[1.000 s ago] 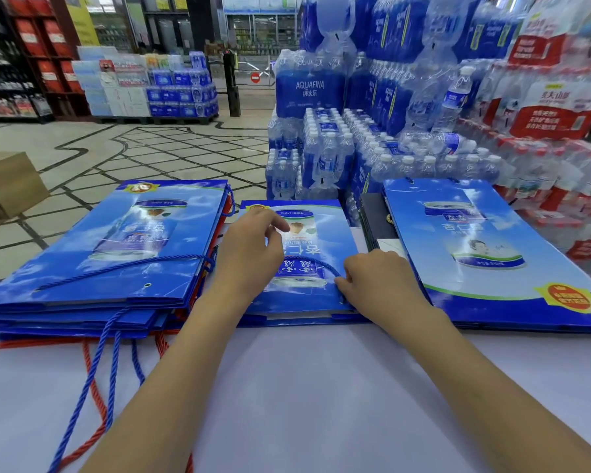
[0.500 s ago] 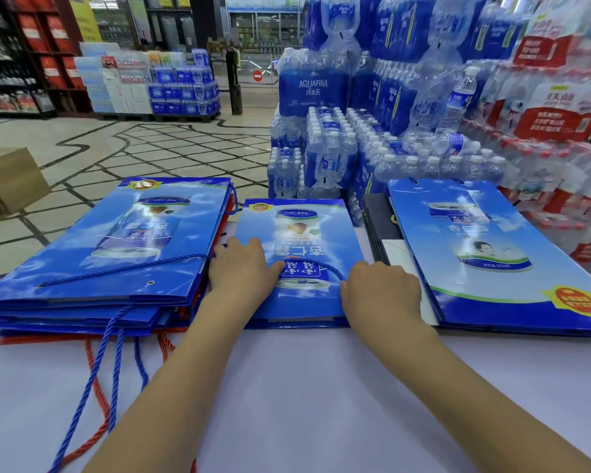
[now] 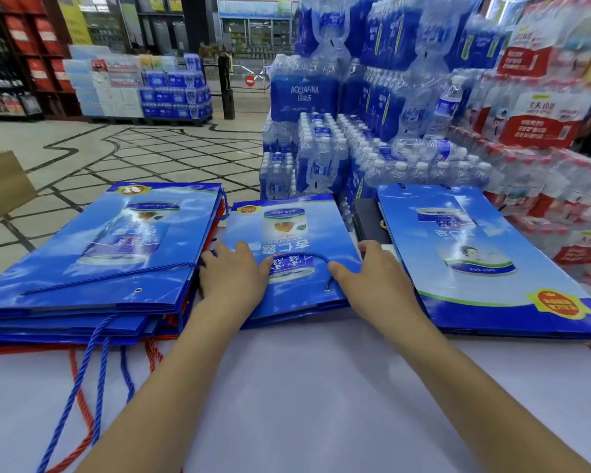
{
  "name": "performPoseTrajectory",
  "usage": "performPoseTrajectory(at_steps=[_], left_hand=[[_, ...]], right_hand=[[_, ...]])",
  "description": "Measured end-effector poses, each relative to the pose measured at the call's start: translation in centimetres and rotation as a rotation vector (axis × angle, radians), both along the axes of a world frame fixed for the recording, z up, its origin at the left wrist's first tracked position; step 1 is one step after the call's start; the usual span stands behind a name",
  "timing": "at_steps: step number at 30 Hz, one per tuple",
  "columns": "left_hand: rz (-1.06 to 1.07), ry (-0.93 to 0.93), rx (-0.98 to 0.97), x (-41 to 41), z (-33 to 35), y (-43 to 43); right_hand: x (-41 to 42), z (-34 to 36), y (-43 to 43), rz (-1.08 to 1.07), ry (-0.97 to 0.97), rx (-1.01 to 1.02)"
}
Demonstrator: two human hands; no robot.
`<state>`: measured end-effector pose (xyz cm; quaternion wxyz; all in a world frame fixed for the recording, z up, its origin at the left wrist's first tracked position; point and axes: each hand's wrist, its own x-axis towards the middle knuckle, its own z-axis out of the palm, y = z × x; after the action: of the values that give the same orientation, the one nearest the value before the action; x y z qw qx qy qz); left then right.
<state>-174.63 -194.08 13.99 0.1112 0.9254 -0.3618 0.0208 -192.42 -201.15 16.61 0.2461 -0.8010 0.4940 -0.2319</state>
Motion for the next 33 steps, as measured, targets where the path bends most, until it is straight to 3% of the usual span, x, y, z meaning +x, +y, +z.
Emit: performPoseTrajectory(at_steps=[4,11,17,21,28,31,33], left_hand=[[-0.007,0.039,-0.111,0.1,-0.2,-0.3],[0.000,0.067,-0.138,0.2,-0.1,-0.1],[0.002,0.130,-0.219,0.1,0.3,-0.2],[0.024,0.264,-0.407,0.6,0.8,-0.4],[-0.092,0.565,-1.008,-0.7,4.2,-0.5],[-0.165,0.846,-1.097,-3.1,6.3,-1.6],[-0.253,0.876,-1.068,-5.0,7.1,-2.9]], right_hand=[[0.1,0.3,-0.6,0.024,-0.392,0.265],[0.5,-0.6,-0.7,0.096,-0.419,0.352],[0.3,-0.6,-1.1,0.136,-0.674,0.464],[0.5,0.9,-1.3,0.152,-0.772,0.394],[-2.7,8.2,-3.9,0.242,-0.978,0.406],[-6.0,10.7,-5.7,0.240,-1.019,0.393],[-8.5,11.7,-6.6,0.221,-1.005,0.370]])
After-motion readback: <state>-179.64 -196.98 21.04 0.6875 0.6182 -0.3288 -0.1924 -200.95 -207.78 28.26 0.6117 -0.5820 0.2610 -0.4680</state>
